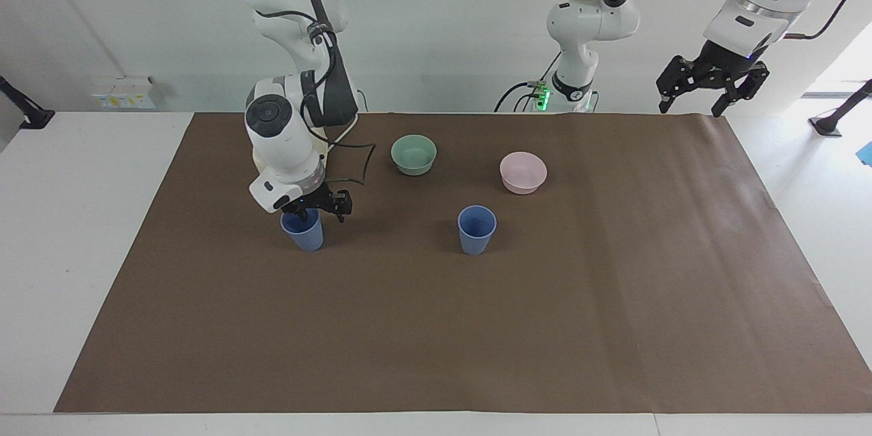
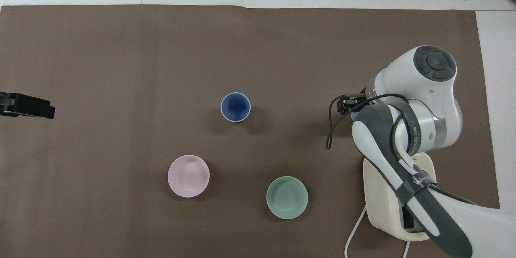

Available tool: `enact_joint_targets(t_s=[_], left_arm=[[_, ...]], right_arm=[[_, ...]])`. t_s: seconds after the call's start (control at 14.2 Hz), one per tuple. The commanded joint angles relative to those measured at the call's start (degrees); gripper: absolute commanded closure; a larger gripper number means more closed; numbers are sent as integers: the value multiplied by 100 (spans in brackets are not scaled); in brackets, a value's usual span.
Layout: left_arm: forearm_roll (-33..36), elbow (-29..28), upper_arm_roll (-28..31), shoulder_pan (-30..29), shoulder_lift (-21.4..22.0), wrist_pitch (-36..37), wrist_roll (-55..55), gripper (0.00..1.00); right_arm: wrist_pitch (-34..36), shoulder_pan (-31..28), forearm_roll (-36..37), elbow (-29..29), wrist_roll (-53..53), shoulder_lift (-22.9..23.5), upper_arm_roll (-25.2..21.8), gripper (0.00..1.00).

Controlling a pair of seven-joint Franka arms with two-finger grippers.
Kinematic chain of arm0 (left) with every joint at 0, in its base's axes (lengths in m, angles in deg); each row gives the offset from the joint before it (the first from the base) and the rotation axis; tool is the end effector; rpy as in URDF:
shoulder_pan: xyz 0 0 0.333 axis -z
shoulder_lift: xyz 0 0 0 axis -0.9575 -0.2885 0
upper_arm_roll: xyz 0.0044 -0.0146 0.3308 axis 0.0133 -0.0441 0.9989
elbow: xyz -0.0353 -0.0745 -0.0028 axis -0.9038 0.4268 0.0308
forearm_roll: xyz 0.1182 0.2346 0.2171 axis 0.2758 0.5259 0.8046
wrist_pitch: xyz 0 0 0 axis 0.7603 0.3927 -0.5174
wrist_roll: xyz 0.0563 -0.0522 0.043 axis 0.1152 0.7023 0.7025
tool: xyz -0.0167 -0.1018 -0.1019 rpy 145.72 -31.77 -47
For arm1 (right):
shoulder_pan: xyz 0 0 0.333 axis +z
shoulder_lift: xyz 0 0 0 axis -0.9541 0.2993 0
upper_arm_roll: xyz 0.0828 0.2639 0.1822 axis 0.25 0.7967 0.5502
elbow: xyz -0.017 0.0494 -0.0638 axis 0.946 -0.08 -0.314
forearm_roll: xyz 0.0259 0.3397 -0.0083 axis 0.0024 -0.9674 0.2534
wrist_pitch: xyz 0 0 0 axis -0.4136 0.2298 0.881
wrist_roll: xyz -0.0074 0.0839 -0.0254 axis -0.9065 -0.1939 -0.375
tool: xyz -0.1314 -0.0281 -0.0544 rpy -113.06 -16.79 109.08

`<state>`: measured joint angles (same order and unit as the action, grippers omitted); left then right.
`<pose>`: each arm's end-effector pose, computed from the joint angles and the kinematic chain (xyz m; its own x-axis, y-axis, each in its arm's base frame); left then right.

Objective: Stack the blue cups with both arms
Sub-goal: 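Grasp the other blue cup with the right gripper and lift it, then carry the held blue cup with the right gripper over the first cup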

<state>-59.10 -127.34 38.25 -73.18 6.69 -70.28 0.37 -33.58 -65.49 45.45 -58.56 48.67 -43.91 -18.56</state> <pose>0.4682 -0.0369 0.6359 0.9903 -0.1385 0.0057 -0.1386 -0.9901 0.0205 0.5458 0.1027 0.3816 0.9966 -0.0418 -0.0708 -0.0430 -0.9989 -0.0167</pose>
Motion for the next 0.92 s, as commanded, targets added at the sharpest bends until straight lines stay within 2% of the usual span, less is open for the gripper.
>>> enact_joint_targets(t_s=[0.0,0.07,0.14,0.28,0.35,0.64,0.85], left_arm=[[7,39,-48,-49,104,239,19,0],[7,39,-40,-49,104,301,19,0],[-2,30,-40,-49,130,310,19,0],[-2,-31,-39,-49,166,301,19,0],[-2,-66,-40,-49,218,301,19,0],[-72,-181,-31,-58,289,249,19,0],[-72,-251,-22,-49,333,231,-33,0]], right_arm=[[-140,-76,-81,-84,-148,-6,25,62],[-148,-76,-81,-128,-148,12,25,63],[-183,-76,-81,-146,-140,47,25,69],[-131,-76,-81,-146,-131,47,25,94],[-113,-76,-81,-137,-131,56,16,100],[192,-59,7,64,-96,56,16,100],[1150,-23,139,880,-61,56,16,100]])
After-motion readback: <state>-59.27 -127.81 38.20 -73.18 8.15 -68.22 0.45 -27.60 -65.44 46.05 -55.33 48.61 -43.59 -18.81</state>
